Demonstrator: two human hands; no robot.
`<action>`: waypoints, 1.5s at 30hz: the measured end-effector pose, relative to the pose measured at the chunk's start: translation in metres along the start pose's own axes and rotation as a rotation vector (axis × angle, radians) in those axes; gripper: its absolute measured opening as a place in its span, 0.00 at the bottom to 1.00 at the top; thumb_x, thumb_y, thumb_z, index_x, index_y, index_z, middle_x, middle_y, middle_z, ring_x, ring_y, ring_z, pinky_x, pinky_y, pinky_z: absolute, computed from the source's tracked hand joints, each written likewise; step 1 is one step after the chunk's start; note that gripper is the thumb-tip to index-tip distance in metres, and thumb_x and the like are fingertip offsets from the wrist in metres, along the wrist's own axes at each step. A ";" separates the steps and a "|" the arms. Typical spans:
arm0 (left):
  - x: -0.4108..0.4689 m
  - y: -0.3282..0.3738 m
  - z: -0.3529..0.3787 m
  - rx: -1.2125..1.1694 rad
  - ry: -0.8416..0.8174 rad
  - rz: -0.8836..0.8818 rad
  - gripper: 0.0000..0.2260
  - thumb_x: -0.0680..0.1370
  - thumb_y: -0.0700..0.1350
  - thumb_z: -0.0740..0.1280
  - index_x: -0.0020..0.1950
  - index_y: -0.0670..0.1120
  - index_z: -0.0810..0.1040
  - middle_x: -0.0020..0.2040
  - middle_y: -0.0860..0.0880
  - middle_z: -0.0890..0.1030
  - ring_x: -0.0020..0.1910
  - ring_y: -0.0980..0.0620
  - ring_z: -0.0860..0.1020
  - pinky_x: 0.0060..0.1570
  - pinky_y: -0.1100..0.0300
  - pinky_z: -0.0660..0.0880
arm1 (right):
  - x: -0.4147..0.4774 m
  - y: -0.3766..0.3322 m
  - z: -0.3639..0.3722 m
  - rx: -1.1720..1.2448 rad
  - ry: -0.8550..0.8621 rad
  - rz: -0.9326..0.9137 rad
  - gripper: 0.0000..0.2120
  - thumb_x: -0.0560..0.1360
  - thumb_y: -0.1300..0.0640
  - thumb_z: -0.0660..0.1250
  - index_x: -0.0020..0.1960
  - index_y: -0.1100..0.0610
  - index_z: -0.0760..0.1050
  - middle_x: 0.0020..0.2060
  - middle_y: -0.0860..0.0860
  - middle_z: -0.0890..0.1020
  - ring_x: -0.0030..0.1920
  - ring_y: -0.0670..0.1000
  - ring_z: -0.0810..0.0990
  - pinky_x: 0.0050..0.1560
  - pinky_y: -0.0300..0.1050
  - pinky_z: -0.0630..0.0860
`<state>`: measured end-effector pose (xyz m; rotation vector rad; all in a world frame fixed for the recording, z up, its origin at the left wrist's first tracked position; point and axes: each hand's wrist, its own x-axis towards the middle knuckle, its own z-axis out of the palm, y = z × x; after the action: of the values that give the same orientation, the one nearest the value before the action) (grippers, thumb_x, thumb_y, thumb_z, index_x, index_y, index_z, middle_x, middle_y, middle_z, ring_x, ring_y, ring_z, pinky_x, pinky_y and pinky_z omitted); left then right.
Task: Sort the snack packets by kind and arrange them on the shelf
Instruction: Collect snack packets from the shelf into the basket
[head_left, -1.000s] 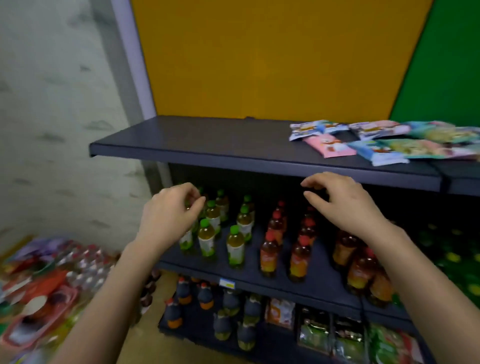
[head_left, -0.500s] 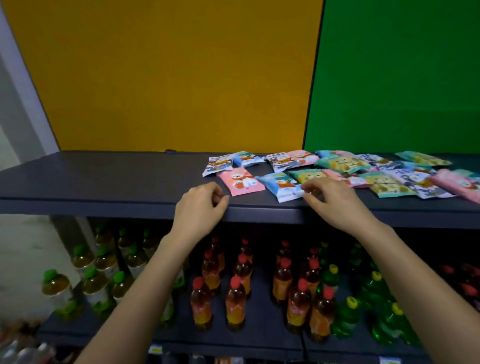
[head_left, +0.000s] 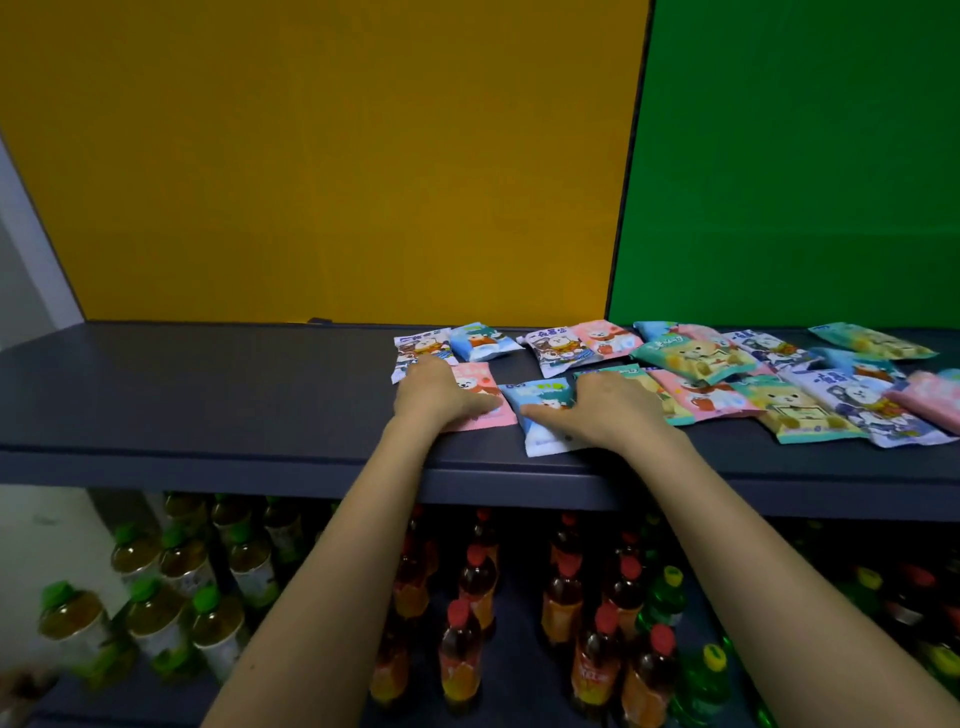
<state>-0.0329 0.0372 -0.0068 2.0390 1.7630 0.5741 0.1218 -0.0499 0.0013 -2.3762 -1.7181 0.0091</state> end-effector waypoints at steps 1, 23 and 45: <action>0.004 0.001 -0.004 -0.037 -0.047 -0.019 0.29 0.66 0.59 0.74 0.55 0.42 0.67 0.59 0.45 0.74 0.53 0.46 0.72 0.45 0.57 0.68 | 0.002 -0.001 0.000 0.012 -0.019 0.014 0.31 0.67 0.26 0.57 0.36 0.56 0.66 0.38 0.51 0.73 0.45 0.57 0.75 0.36 0.45 0.66; -0.061 -0.058 -0.055 -0.932 0.071 0.047 0.03 0.74 0.43 0.66 0.46 0.50 0.76 0.36 0.55 0.83 0.30 0.60 0.81 0.29 0.68 0.74 | -0.015 0.004 -0.004 1.000 0.156 -0.078 0.14 0.74 0.49 0.66 0.57 0.53 0.72 0.53 0.52 0.81 0.53 0.53 0.79 0.51 0.47 0.74; -0.541 -0.414 -0.070 -0.735 1.139 -0.933 0.10 0.74 0.37 0.60 0.36 0.48 0.73 0.28 0.53 0.71 0.25 0.56 0.68 0.24 0.65 0.63 | -0.274 -0.366 0.220 1.013 -0.874 -0.809 0.12 0.74 0.53 0.68 0.53 0.57 0.74 0.47 0.52 0.82 0.46 0.50 0.81 0.45 0.46 0.77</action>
<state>-0.4852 -0.4400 -0.2000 0.1925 2.2006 1.8353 -0.3377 -0.1616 -0.1829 -0.8623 -2.0733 1.5188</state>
